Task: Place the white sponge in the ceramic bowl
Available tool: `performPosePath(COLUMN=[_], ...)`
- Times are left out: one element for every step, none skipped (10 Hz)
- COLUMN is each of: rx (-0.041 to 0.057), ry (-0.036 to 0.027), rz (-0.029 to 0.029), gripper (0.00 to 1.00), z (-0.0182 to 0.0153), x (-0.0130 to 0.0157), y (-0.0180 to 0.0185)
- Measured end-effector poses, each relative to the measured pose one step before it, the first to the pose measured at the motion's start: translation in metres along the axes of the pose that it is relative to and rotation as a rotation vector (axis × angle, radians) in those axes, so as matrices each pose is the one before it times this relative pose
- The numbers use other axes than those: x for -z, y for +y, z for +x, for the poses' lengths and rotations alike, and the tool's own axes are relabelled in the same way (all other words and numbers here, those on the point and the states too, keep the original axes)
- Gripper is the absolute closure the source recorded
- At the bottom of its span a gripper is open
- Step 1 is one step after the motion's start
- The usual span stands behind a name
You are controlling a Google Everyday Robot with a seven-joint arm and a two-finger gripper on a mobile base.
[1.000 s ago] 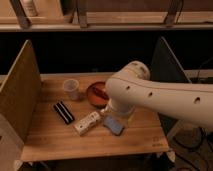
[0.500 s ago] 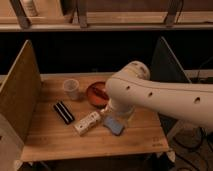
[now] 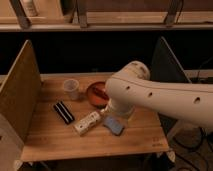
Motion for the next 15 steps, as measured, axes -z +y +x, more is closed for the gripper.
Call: performPosePath(rx=[0.03894, 0.04018, 0.07904, 0.08322, 0.08859, 0.10027, 0.09018, 0.07773, 0.04930, 0.04833, 0.04022, 0.01331, 0.00104, -0.01431, -0.01592], ry=[-0.00716, -0.00499, -0.00408, 0.00300, 0.01503, 0.03679, 0.02922, 0.02578, 0.01493, 0.01290, 0.00906, 0.00330, 0.00593, 0.00614, 0.00188], rz=[0.00710, 0.00645, 0.00911, 0.00870, 0.01005, -0.00090, -0.01935, -0.01919, -0.01549, -0.01562, -0.01345, -0.00496, -0.00194, 0.03323, 0.03189], gripper=[0.35, 0.35, 0.35, 0.35, 0.35, 0.35, 0.35, 0.35, 0.35, 0.35, 0.35, 0.35, 0.35, 0.35, 0.35], z=[-0.00091, -0.00112, -0.00209, -0.00250, -0.00161, 0.00323, 0.00215, 0.00167, 0.00121, 0.00088, 0.00054, 0.00022, -0.00079, -0.00340, -0.00222], x=[0.00124, 0.00184, 0.00406, 0.00474, 0.00479, 0.00519, 0.00535, 0.00540, 0.00349, 0.00339, 0.00296, 0.00097, -0.00104, -0.00564, -0.00328], y=[-0.00109, -0.00129, -0.00204, -0.00262, -0.00376, -0.00171, 0.00254, -0.00027, 0.00067, 0.00110, 0.00072, -0.00036, -0.00263, -0.01916, -0.01371])
